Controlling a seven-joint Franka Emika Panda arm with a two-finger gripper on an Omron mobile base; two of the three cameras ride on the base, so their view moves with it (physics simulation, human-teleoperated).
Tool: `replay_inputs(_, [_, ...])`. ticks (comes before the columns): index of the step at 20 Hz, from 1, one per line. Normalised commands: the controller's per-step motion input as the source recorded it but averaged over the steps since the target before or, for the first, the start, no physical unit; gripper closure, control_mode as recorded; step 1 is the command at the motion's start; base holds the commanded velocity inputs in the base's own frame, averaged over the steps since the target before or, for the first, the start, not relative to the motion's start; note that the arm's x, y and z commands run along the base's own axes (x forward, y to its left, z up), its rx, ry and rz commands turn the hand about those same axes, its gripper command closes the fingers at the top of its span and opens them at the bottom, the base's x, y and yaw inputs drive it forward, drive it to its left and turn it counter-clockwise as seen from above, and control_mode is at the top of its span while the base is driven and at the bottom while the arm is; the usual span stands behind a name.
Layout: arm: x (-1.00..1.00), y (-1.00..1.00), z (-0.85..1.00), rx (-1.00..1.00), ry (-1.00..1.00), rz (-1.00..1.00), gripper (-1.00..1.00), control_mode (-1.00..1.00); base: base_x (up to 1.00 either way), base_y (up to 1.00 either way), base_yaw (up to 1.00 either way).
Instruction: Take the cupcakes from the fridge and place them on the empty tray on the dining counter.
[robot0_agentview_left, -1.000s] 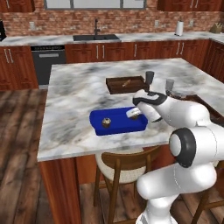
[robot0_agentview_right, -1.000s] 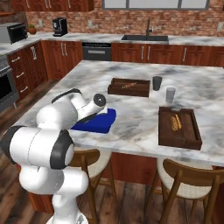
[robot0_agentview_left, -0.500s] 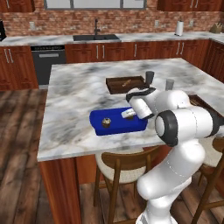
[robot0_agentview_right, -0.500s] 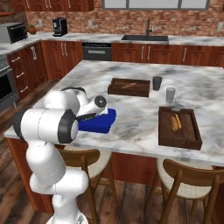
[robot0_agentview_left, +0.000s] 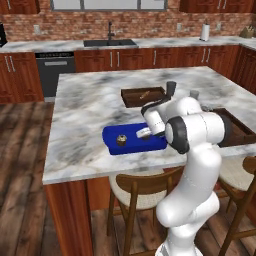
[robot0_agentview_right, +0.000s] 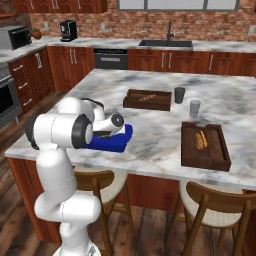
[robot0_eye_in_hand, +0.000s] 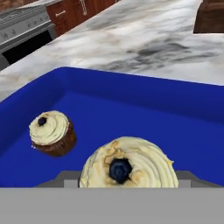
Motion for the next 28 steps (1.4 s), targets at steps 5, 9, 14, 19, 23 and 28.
replay_inputs(5, [0.44, 0.0, -0.25, 0.0, 0.01, 0.0, 1.0, -1.0, 0.0, 0.0, 0.0])
replay_inputs(9, [0.45, 0.0, -0.2, 0.0, 0.0, 0.0, 1.0, -1.0, 0.0, 0.0, 0.0])
replay_inputs(14, [0.36, 0.0, -0.23, 0.0, 0.0, 0.0, 1.0, -1.0, 0.0, 0.0, 0.0])
replay_inputs(19, [0.29, 0.0, -0.26, 0.0, 0.0, 0.0, 1.0, -1.0, 0.0, 0.0, 0.0])
replay_inputs(23, [0.11, 0.01, -0.08, 0.0, 0.0, 0.0, 1.0, -1.0, 0.0, 0.0, 0.0])
replay_inputs(28, [-0.15, 0.04, 0.01, 0.0, 0.0, 0.0, -1.0, -1.0, 0.0, 0.0, 0.0])
